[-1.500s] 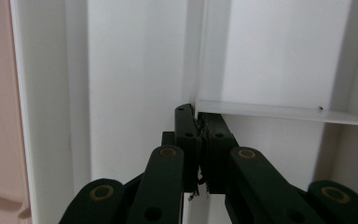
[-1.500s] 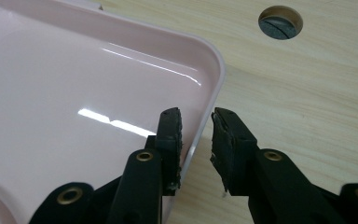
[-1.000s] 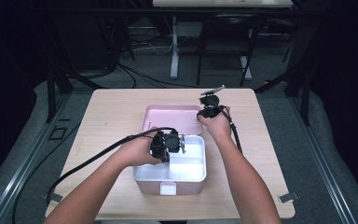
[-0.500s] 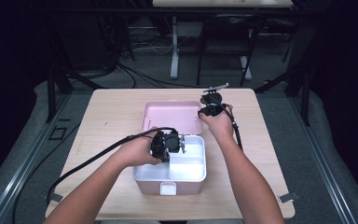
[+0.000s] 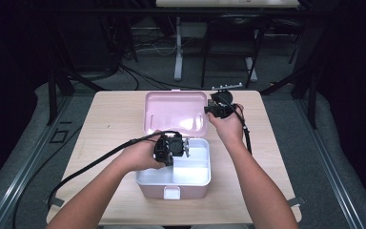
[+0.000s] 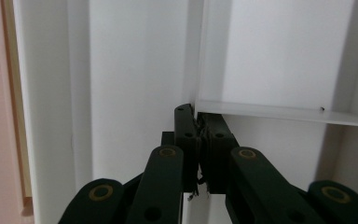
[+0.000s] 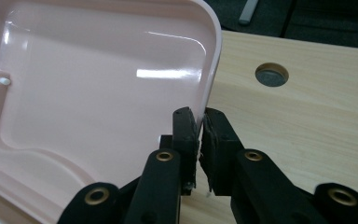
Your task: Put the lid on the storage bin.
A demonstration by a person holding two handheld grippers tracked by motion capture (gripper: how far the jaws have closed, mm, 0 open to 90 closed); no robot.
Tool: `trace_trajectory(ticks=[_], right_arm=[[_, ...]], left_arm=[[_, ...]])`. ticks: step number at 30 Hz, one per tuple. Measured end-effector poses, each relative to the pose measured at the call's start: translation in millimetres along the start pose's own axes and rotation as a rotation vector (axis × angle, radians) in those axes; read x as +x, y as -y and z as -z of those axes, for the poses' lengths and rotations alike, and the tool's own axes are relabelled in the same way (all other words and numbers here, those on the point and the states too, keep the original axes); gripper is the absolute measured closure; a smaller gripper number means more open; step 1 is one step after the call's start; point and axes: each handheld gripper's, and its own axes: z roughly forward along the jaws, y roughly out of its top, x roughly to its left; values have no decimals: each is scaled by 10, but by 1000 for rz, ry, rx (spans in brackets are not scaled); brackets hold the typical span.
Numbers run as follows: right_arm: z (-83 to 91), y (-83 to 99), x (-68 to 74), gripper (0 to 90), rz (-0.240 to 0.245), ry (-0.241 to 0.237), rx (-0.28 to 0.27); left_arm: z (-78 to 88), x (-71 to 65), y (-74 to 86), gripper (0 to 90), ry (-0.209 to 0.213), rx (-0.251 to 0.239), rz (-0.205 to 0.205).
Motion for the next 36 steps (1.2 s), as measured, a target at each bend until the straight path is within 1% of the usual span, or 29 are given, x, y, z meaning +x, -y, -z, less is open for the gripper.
trace_trajectory(ticks=[1,2,5,6,7,9,10,11,12,13,14,17,18,20,21,22,23,24,25,26,27,28,29,30,31,32,34,35,36], right_arm=[[31,1,4,844,3,-9,-13],[53,4,13,847,2,3,-23],[140,16,30,853,8,-11,-61],[185,23,31,855,13,-29,-60],[202,35,43,857,12,-16,-81],[225,41,45,859,13,-21,-85],[260,53,47,862,15,-30,-100],[284,54,50,863,14,-31,-90],[296,62,56,863,17,-33,-104],[312,65,55,864,20,-47,-99],[320,75,65,865,24,-32,-112],[341,86,69,865,25,-34,-123],[346,85,68,865,26,-38,-124],[357,83,69,865,29,-39,-117],[357,83,69,865,29,-39,-117],[359,83,69,865,30,-40,-117],[367,83,64,865,33,-52,-113],[369,83,66,865,33,-48,-114],[369,83,68,865,33,-39,-116],[371,82,59,865,36,-62,-113],[371,82,59,865,36,-62,-113],[367,84,66,865,33,-45,-121],[366,86,69,865,32,-45,-125],[368,87,73,865,32,-43,-128],[370,88,74,865,34,-42,-128],[373,88,75,866,34,-43,-128],[382,87,74,866,37,-42,-123],[383,87,74,866,38,-41,-122],[382,87,75,866,36,-42,-122]], left_arm=[[-1,1,2,866,3,-2,0],[-1,2,5,865,4,-5,1],[0,-1,10,865,1,-8,1],[-2,-2,11,865,0,-11,2],[0,-4,10,865,-2,-9,1],[1,-5,9,864,-4,-9,-1],[3,-8,8,863,-8,-6,-1],[3,-11,8,862,-10,-7,-1],[2,-14,8,862,-13,-8,-3],[2,-14,8,860,-13,-8,-3],[5,-28,4,858,-24,-3,2],[4,-52,11,846,-44,-6,13],[9,-49,18,820,-49,-2,14],[15,-40,49,779,-47,-11,32],[15,-40,49,773,-47,-11,32],[30,-29,70,773,-58,0,34],[73,-20,109,744,-71,2,40],[110,-20,126,736,-74,-10,52],[156,-18,144,721,-81,-24,55],[210,-21,160,716,-93,-37,64],[210,-21,160,705,-93,-37,64],[256,-22,180,705,-101,-63,81],[322,-22,203,685,-111,-83,109],[399,-27,244,674,-131,-102,138],[429,-29,265,668,-141,-110,158],[480,-28,298,659,-154,-118,197],[559,-22,352,655,-178,-128,242],[580,-18,375,654,-187,-145,265],[607,-5,410,654,-197,-171,297]])
